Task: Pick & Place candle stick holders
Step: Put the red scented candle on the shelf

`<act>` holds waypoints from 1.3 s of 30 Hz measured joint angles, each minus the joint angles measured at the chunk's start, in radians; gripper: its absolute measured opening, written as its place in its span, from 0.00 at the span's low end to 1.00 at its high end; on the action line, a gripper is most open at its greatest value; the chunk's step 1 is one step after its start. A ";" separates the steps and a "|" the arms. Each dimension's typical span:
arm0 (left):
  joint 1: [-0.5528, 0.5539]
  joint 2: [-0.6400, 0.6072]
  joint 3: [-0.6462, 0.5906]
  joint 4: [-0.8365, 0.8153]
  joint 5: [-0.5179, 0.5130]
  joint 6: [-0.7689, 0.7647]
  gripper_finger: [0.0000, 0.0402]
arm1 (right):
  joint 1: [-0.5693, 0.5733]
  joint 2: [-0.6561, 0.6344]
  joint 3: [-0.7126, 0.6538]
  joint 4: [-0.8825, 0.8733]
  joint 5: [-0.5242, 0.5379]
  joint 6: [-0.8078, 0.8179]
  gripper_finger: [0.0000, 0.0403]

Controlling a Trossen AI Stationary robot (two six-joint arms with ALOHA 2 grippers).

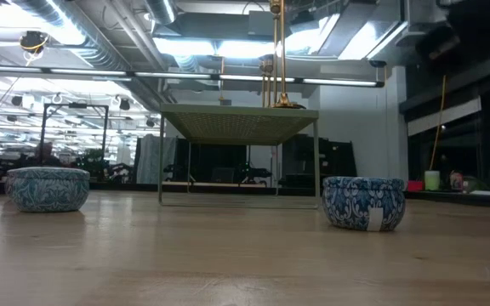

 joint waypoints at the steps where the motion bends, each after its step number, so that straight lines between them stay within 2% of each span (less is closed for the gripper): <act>1: 0.000 0.000 0.000 -0.001 -0.009 0.000 0.44 | -0.007 -0.033 -0.034 0.010 0.000 0.006 0.04; 10: 0.000 0.000 0.000 -0.015 -0.029 -0.013 0.44 | -0.094 -0.330 -0.228 0.084 -0.001 -0.030 0.04; 18: 0.039 0.000 0.000 -0.154 0.004 -0.177 0.44 | -0.171 -0.531 -0.311 0.085 -0.004 -0.097 0.04; 22: 0.069 0.000 0.000 -0.209 0.021 -0.199 0.44 | -0.209 -0.605 -0.342 0.087 -0.004 -0.126 0.04; 26: 0.099 0.000 0.000 -0.227 0.023 -0.200 0.44 | -0.249 -0.606 -0.369 0.087 -0.005 -0.128 0.04; 34: 0.161 0.000 0.000 -0.298 0.072 -0.202 0.44 | -0.342 -0.607 -0.375 0.085 -0.108 -0.183 0.04; 39: 0.192 0.000 0.000 -0.367 0.080 -0.228 0.44 | -0.373 -0.600 -0.375 0.084 -0.110 -0.249 0.04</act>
